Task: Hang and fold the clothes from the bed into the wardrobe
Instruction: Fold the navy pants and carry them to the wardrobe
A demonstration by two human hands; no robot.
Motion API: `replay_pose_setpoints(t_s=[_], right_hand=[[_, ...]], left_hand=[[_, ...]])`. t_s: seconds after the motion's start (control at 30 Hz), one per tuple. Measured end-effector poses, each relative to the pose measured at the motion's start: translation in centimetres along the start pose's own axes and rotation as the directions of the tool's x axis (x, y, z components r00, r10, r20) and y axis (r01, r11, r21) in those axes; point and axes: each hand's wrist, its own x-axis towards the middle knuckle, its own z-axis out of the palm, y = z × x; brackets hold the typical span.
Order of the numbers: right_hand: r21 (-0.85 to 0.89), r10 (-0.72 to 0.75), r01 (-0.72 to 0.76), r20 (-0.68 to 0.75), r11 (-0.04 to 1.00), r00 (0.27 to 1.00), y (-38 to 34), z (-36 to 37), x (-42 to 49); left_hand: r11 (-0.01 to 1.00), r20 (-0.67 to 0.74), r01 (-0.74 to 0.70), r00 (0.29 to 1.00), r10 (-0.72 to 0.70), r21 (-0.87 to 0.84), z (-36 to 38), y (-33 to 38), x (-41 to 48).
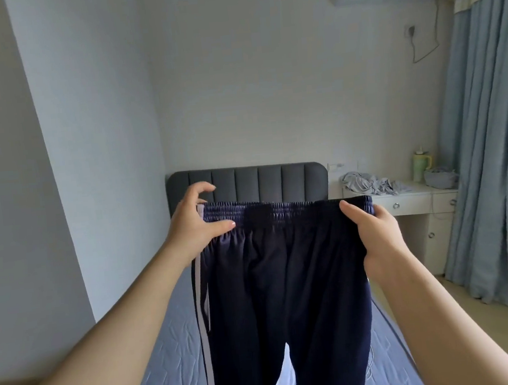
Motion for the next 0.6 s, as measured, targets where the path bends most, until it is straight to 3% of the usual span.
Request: replay_pose_setpoints(t_s=[0.07, 0.13, 0.33, 0.5, 0.6], right_hand=[[-0.032, 0.005, -0.006, -0.021, 0.999, 1.0, 0.4, -0.6, 0.0], [-0.047, 0.023, -0.025, -0.035, 0.999, 0.999, 0.8, -1.0, -0.1], [-0.073, 0.029, -0.031, -0.025, 0.997, 0.999, 1.2, -1.5, -0.5], [-0.025, 0.017, -0.016, 0.042, 1.0, 0.999, 0.7, -2.8, -0.6], [0.019, 0.037, -0.038, 0.049, 0.999, 0.998, 0.7, -3.4, -0.6]], left_hand=[[0.971, 0.109, -0.122, 0.989, 0.101, 0.208, 0.0, -0.7, -0.1], [0.928, 0.203, -0.177, 0.972, 0.114, 0.326, 0.1, -1.0, 0.0], [0.859, 0.334, -0.075, 0.935, -0.116, 0.506, -0.3, -0.9, 0.1], [0.914, 0.279, -0.004, 0.953, -0.119, 0.406, -1.5, -0.3, 0.1], [0.982, 0.244, 0.107, 0.959, -0.143, 0.154, -1.2, -0.6, -0.1]])
